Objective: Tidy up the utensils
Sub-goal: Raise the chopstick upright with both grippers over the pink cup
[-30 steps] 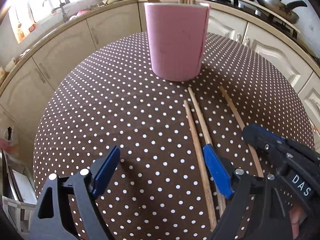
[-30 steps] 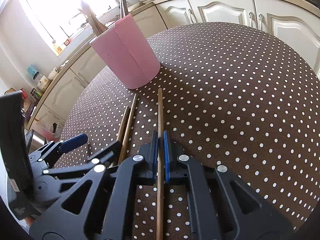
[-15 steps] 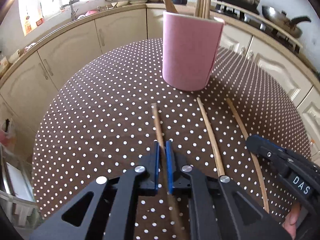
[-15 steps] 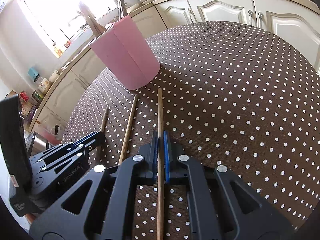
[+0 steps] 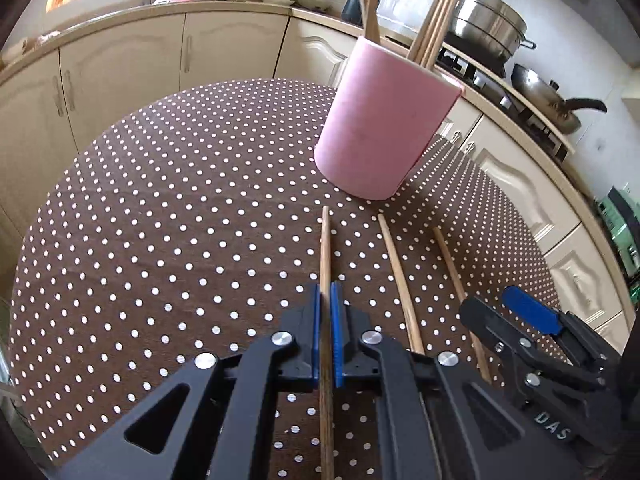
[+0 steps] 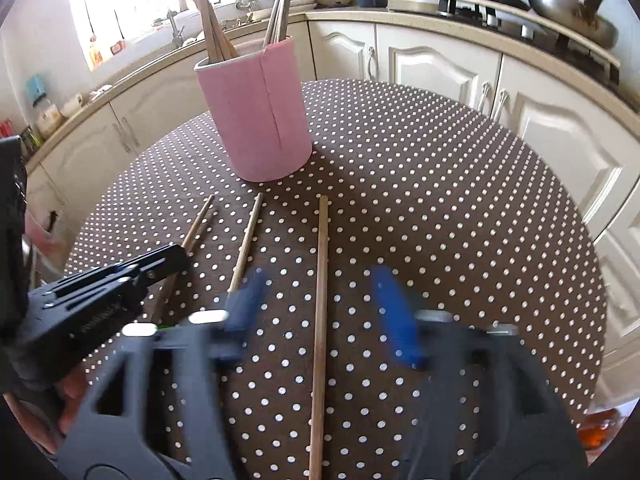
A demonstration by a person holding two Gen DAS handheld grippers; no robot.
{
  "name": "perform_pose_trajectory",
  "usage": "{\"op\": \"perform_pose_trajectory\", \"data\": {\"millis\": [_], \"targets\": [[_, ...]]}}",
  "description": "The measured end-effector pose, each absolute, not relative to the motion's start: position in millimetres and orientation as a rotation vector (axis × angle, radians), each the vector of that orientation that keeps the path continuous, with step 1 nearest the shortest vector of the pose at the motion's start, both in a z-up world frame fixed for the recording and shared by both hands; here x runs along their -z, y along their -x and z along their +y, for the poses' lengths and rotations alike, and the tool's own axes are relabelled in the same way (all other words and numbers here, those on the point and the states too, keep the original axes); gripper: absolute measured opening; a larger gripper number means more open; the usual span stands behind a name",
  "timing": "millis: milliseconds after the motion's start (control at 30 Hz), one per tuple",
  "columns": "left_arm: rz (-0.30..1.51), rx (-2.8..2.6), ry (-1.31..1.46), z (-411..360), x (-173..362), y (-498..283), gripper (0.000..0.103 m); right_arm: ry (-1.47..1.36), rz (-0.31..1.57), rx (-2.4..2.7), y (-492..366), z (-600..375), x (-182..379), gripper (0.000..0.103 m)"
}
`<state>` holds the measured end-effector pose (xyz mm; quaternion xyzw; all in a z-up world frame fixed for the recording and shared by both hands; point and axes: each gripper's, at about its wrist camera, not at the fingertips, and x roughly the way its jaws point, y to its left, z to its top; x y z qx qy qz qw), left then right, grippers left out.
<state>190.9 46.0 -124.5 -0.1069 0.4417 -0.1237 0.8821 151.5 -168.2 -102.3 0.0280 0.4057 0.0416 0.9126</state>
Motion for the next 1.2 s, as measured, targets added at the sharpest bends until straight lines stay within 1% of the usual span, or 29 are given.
{"op": "perform_pose_trajectory", "data": {"millis": [133,167,200,233,300,333,367,500,567,700,967,1200], "targets": [[0.912,0.254,0.212,49.3,124.0,-181.9,0.006,-0.037,0.89,0.0,-165.8,-168.1,114.1,0.063],[0.906,0.258,0.216,49.3,123.6,-180.1,0.006,-0.011,0.907,0.035,-168.6,-166.8,118.1,0.057],[0.901,0.26,0.219,41.7,122.7,-183.3,0.006,-0.007,0.9,0.032,-168.7,-166.4,117.2,0.054],[0.895,0.263,0.218,38.8,121.7,-183.9,0.006,-0.001,0.898,0.028,-169.6,-165.9,117.3,0.037],[0.886,0.268,0.211,30.8,118.7,-187.0,0.006,0.005,0.894,0.026,-171.7,-164.7,118.1,0.024],[0.881,0.268,0.209,25.5,116.7,-188.5,0.006,0.005,0.893,0.023,-172.6,-164.8,118.4,0.014],[0.871,0.27,0.21,27.6,115.3,-185.7,0.006,0.0,0.893,0.022,-172.7,-166.3,118.9,0.007],[0.829,0.277,0.208,30.6,109.0,-178.8,0.006,-0.101,0.893,-0.013,-174.2,-180.5,115.1,0.005],[0.794,0.275,0.21,32.9,103.8,-174.3,0.006,-0.121,0.861,-0.002,-172.0,-185.9,107.4,0.005],[0.679,0.285,0.211,38.4,87.9,-157.5,0.006,-0.166,0.798,-0.018,-164.1,-194.3,88.3,0.005],[0.48,0.269,0.139,33.8,48.9,-124.6,0.006,-0.176,0.659,-0.05,-138.2,-196.4,46.6,0.005],[0.383,0.249,0.118,34.1,17.2,-114.3,0.006,-0.154,0.543,-0.058,-115.4,-194.4,8.3,0.005]]}}
